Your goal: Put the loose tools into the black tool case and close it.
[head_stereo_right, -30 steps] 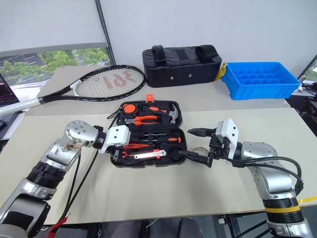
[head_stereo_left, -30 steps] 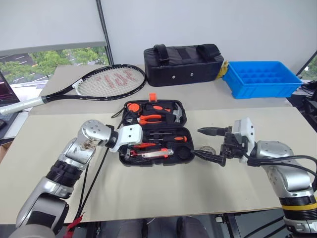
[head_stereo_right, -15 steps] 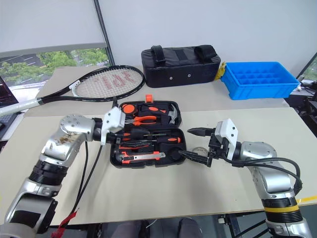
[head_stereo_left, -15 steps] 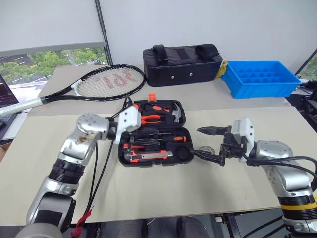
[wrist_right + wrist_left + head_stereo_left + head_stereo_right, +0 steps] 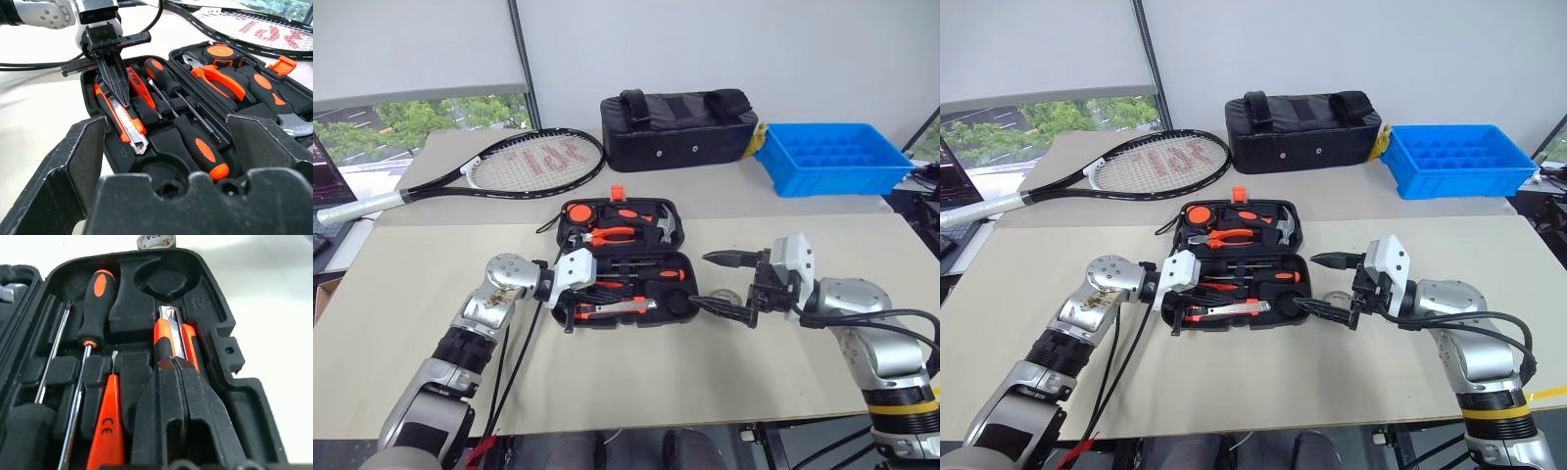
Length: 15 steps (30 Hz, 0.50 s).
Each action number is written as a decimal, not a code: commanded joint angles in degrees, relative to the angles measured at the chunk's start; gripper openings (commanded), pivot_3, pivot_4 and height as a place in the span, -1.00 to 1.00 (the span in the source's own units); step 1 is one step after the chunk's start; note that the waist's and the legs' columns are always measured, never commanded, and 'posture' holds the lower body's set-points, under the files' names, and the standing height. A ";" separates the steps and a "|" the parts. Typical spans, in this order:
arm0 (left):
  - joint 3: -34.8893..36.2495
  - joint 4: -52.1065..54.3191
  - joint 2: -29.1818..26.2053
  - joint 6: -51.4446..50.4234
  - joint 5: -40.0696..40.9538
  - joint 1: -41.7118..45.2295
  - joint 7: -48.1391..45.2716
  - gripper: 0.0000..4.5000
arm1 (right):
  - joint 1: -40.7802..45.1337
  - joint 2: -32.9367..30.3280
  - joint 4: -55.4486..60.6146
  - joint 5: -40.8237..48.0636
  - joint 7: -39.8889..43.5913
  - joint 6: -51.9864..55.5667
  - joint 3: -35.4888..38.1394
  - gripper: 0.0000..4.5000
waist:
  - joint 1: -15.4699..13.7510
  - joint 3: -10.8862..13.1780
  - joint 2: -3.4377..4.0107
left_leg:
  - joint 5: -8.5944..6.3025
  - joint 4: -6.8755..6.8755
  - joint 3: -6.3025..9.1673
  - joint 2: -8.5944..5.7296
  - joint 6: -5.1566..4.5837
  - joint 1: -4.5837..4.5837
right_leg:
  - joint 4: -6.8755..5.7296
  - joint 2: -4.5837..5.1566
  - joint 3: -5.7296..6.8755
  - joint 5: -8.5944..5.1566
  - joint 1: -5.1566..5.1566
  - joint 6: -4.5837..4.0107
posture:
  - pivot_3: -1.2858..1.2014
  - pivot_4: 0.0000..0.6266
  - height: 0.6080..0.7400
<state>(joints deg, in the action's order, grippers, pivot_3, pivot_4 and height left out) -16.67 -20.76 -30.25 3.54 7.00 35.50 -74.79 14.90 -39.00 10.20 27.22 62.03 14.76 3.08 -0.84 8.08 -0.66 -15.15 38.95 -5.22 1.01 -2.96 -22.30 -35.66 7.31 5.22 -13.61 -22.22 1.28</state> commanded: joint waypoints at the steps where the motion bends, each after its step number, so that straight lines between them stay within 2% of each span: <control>1: -2.60 -3.91 -0.49 2.71 -4.82 -0.44 0.61 -0.99 | 0.01 -0.27 1.60 0.18 -0.12 -1.33 1.15 1.00 | 0.03 -0.01 0.02 | 0.03 0.00 -0.01 0.00 -0.01 0.04 | -0.02 0.02 -0.01 0.00 0.02 0.00 | 0.03 -0.52 1.00; 15: -6.96 -5.89 -0.29 9.89 -11.23 -3.71 2.95 -0.99 | 0.55 -0.20 0.74 -1.17 0.09 -1.42 0.67 1.00 | 0.06 -0.32 0.37 | 0.18 -0.01 -0.04 -0.03 -0.02 0.21 | -0.17 0.11 -0.11 0.01 0.09 -0.01 | 0.03 -0.52 1.00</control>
<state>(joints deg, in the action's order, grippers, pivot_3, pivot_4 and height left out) -19.91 -22.34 -30.47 15.04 0.29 34.43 -72.01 14.71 -39.00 10.12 25.90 62.04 14.73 3.05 -0.78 7.76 -0.29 -14.97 38.94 -5.26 0.99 -2.97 -22.08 -35.84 7.42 5.11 -13.60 -22.12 1.27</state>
